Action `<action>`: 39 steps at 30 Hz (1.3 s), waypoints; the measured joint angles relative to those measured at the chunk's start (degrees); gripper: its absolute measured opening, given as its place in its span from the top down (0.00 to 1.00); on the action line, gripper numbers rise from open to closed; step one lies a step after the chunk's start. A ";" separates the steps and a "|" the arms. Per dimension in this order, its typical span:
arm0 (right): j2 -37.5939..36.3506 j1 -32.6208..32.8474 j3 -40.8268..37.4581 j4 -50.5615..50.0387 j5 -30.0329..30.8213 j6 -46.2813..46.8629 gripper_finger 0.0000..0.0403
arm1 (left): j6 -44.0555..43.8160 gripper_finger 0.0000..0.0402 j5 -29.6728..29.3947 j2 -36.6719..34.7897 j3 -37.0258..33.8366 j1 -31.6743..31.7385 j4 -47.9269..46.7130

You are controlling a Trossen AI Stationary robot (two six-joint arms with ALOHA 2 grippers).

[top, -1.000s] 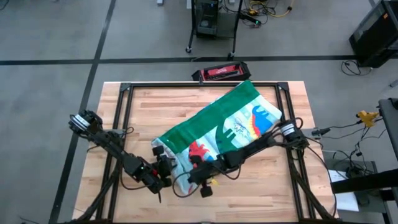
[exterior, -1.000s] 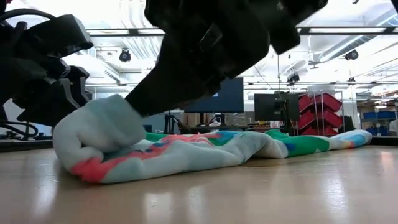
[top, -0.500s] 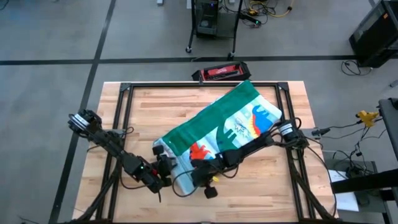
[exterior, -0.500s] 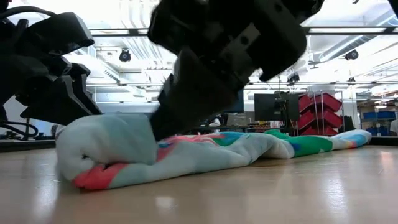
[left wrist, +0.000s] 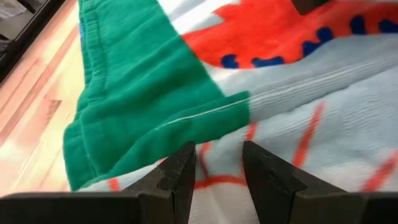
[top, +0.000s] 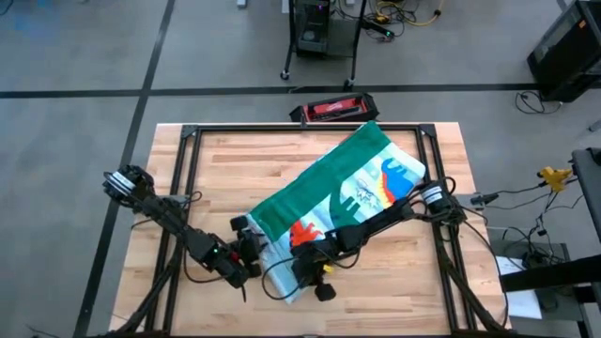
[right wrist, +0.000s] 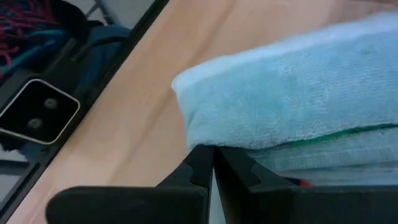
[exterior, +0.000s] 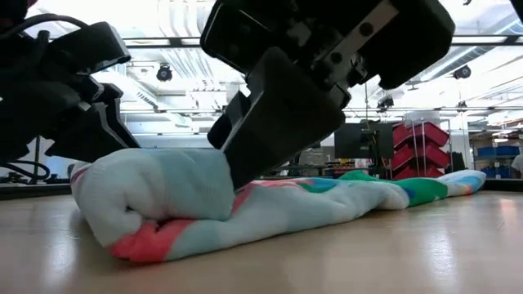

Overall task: Roll towel
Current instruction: Roll the multi-color dinosaur print towel

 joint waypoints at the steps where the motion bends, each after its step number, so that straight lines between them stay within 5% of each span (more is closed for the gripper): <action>1: 0.00 -0.17 0.00 -0.09 -0.85 -0.10 1.00 | -0.01 0.70 0.01 0.01 0.00 0.07 0.02; 17: -6.09 0.46 2.36 -12.74 0.75 -5.30 1.00 | -0.67 0.70 0.66 2.54 -0.99 0.13 1.64; 29: -5.17 -3.20 2.38 1.14 26.16 -11.08 1.00 | 2.56 0.70 2.49 2.64 -1.22 0.15 2.87; 34: -1.68 -6.36 2.47 6.06 21.67 -8.31 1.00 | 2.57 0.70 1.79 2.62 -1.25 0.15 2.64; 39: 1.75 -6.67 2.75 15.07 4.97 -8.03 1.00 | 2.57 0.70 0.84 2.21 -1.25 0.34 2.26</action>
